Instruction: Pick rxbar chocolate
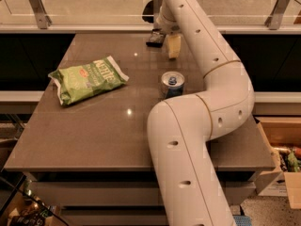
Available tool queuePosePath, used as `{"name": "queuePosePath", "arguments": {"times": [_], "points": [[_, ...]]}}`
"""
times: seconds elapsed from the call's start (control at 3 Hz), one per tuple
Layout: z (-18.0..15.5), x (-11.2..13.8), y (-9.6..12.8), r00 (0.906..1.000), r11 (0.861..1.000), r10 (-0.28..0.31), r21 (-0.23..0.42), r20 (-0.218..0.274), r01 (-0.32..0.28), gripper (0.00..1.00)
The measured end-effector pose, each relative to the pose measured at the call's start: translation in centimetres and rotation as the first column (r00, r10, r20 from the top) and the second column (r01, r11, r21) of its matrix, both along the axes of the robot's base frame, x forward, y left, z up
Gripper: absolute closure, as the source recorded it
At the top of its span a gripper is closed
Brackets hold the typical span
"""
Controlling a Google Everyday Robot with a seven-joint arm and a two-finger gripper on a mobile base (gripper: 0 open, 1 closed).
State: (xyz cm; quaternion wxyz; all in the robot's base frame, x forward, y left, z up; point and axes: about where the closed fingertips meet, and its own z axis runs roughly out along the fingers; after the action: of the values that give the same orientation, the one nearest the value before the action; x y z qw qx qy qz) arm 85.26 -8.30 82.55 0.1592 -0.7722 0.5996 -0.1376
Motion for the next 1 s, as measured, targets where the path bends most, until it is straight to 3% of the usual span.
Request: {"name": "queuePosePath", "arguments": {"times": [1.0], "points": [[0.35,-0.27,0.04,1.0000,1.000,0.000,0.000,0.000,0.000,0.00]]}}
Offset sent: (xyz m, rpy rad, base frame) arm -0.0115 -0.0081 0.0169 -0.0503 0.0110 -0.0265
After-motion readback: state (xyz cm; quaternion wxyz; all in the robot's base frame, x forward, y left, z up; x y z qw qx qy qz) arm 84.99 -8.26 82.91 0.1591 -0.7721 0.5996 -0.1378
